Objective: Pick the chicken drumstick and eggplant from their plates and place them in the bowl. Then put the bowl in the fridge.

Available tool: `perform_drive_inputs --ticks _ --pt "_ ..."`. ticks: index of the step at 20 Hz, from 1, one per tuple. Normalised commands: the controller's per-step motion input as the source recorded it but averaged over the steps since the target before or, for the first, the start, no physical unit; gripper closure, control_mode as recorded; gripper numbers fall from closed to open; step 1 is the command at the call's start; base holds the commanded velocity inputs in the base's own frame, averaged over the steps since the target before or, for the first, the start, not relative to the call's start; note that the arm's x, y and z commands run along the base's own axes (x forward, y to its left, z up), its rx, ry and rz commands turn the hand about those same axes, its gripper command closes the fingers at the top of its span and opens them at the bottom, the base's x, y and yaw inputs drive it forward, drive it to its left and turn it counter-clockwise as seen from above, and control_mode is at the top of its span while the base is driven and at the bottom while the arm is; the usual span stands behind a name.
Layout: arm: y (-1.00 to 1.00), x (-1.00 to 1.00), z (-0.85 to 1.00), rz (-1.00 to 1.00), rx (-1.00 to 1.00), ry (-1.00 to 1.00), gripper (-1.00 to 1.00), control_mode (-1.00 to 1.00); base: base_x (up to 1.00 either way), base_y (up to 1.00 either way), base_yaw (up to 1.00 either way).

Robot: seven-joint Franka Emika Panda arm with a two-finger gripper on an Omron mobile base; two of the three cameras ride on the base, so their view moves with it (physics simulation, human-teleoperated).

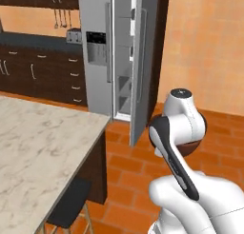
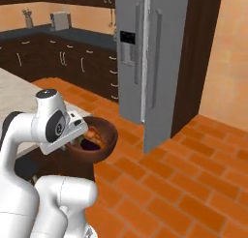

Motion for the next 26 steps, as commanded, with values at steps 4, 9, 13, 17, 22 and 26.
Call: perform_drive_inputs --ticks 4,9,13,17,22,26 --pt "0.00 0.00 0.00 0.00 0.00 0.00 1.00 1.00 1.00 -1.00 0.24" --pt "0.00 0.00 0.00 0.00 0.00 0.00 1.00 1.00 1.00 -0.88 0.36" --pt "0.00 0.00 0.00 0.00 0.00 0.00 1.00 1.00 1.00 -0.78 0.46" --pt "0.00 0.00 0.00 0.00 0.00 0.00 1.00 1.00 0.93 -0.65 0.58" --pt "0.00 0.00 0.00 0.00 0.00 0.00 1.00 1.00 0.51 -0.44 0.69" --pt "0.00 0.00 0.00 0.00 0.00 0.00 1.00 1.00 0.41 -0.67 0.60"
